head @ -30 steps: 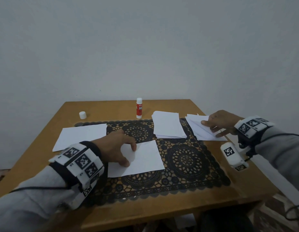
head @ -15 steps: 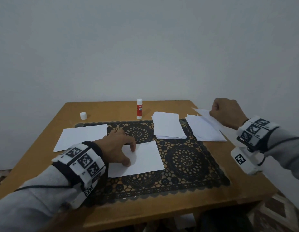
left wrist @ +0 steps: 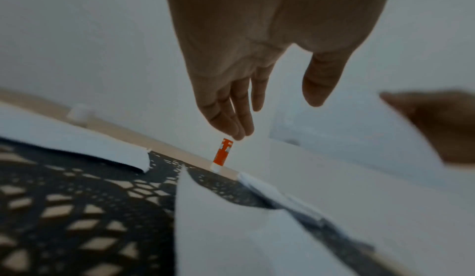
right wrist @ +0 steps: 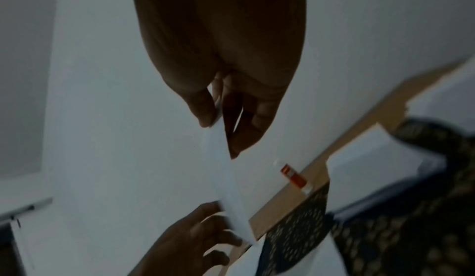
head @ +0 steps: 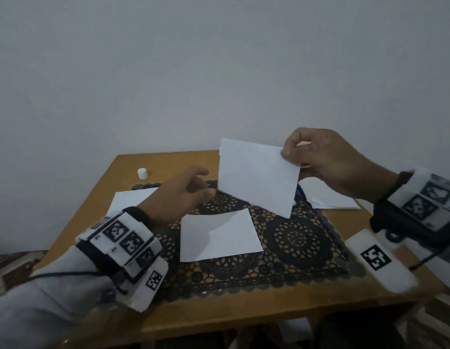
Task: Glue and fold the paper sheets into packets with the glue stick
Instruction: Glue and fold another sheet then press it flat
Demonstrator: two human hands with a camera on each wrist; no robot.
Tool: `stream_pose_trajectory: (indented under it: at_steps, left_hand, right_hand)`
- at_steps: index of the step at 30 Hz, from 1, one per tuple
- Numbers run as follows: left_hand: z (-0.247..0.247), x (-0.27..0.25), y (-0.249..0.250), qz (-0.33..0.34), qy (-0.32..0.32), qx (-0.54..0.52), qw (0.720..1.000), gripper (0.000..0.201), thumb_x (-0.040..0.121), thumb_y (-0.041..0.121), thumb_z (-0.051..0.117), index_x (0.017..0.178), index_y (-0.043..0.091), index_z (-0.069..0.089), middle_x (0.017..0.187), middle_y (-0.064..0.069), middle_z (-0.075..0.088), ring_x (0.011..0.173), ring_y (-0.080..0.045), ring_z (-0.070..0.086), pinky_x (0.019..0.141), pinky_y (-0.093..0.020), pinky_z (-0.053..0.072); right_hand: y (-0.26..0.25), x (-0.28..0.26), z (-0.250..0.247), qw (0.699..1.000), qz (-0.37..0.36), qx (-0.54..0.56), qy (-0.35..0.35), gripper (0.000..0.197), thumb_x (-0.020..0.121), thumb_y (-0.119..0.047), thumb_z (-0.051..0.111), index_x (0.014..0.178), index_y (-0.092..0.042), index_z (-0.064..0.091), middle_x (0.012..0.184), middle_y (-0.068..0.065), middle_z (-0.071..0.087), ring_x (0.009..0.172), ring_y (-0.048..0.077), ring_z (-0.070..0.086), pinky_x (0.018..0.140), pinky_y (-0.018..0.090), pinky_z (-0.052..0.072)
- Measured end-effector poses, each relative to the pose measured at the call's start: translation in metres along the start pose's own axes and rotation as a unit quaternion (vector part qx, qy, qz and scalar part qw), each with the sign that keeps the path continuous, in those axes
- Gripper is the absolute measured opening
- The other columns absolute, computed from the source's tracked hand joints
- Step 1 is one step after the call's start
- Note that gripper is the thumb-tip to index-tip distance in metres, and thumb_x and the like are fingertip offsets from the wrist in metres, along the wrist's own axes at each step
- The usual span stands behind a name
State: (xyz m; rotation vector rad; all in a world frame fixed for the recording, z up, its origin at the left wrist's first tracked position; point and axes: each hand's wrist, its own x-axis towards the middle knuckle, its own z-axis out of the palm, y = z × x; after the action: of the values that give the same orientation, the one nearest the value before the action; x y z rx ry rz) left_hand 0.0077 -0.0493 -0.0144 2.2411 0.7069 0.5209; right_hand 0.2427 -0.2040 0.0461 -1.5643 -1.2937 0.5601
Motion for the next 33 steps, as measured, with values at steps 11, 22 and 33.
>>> stream_pose_trajectory:
  at_steps: [11, 22, 33]
  left_hand:
    - [-0.009, -0.025, -0.004, -0.137, 0.031, -0.223, 0.965, 0.021, 0.088, 0.014, 0.064, 0.103, -0.001, 0.070, 0.103, -0.018, 0.071, 0.101, -0.046, 0.062, 0.095, -0.054, 0.047]
    - [-0.002, -0.025, -0.017, -0.236, -0.029, -0.059, 0.969, 0.038, 0.094, 0.020, 0.057, 0.058, 0.010, 0.062, 0.063, -0.009, 0.061, 0.063, -0.022, 0.057, 0.060, -0.028, 0.047]
    - [-0.005, -0.021, -0.023, -0.224, -0.092, 0.118, 0.963, 0.037, 0.089, 0.025, 0.064, 0.053, 0.021, 0.060, 0.055, 0.008, 0.053, 0.058, -0.008, 0.046, 0.059, -0.022, 0.035]
  right_hand:
    - [0.034, 0.005, 0.046, 0.957, 0.208, 0.125, -0.156, 0.021, 0.090, -0.013, 0.064, 0.105, 0.001, 0.060, 0.106, 0.025, 0.066, 0.089, 0.030, 0.060, 0.065, 0.034, 0.060]
    - [0.064, 0.010, 0.055, 0.950, 0.237, -0.047, -0.198, 0.026, 0.090, -0.024, 0.068, 0.074, -0.006, 0.061, 0.070, 0.013, 0.069, 0.055, 0.018, 0.064, 0.050, 0.023, 0.050]
    - [0.073, 0.016, 0.072, 0.948, 0.171, -0.177, -0.201, 0.029, 0.090, -0.021, 0.069, 0.066, -0.009, 0.060, 0.063, 0.003, 0.065, 0.052, 0.010, 0.059, 0.049, 0.020, 0.050]
